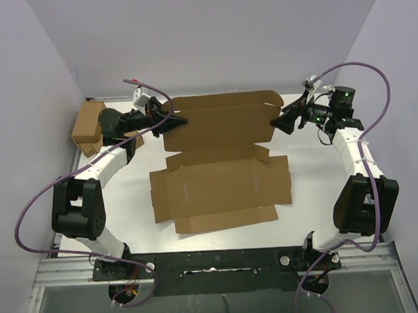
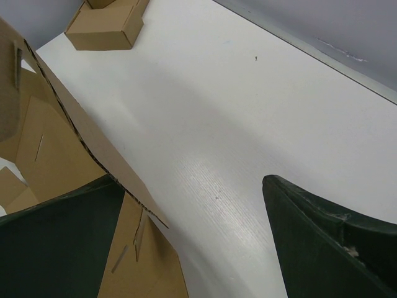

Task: Fold the paper box

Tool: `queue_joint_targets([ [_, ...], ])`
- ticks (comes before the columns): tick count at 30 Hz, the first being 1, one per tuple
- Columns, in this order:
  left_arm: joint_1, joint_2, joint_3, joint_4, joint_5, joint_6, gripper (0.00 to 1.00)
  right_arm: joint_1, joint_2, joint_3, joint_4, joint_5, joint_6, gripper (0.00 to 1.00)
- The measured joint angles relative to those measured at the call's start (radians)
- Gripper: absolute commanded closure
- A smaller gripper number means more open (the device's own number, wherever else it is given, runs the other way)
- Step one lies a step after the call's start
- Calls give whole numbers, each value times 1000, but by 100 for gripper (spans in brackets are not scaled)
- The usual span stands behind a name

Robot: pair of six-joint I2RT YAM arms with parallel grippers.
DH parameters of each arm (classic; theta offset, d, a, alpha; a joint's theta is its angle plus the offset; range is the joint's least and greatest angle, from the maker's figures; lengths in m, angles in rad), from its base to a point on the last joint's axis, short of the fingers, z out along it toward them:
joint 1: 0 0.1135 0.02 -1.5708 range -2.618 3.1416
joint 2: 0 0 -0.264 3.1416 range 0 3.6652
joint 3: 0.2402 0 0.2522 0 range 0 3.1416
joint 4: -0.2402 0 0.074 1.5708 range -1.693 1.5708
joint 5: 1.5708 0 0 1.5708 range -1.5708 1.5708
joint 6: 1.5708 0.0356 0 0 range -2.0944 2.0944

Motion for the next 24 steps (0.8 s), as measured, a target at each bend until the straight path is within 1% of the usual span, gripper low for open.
queue_joint_targets([
  [10, -3, 0, 0, 0, 0, 0, 100, -31, 0, 0, 12, -14, 13, 2],
  [24, -5, 0, 0, 0, -3, 0, 100, -32, 0, 0, 19, -18, 21, 2],
])
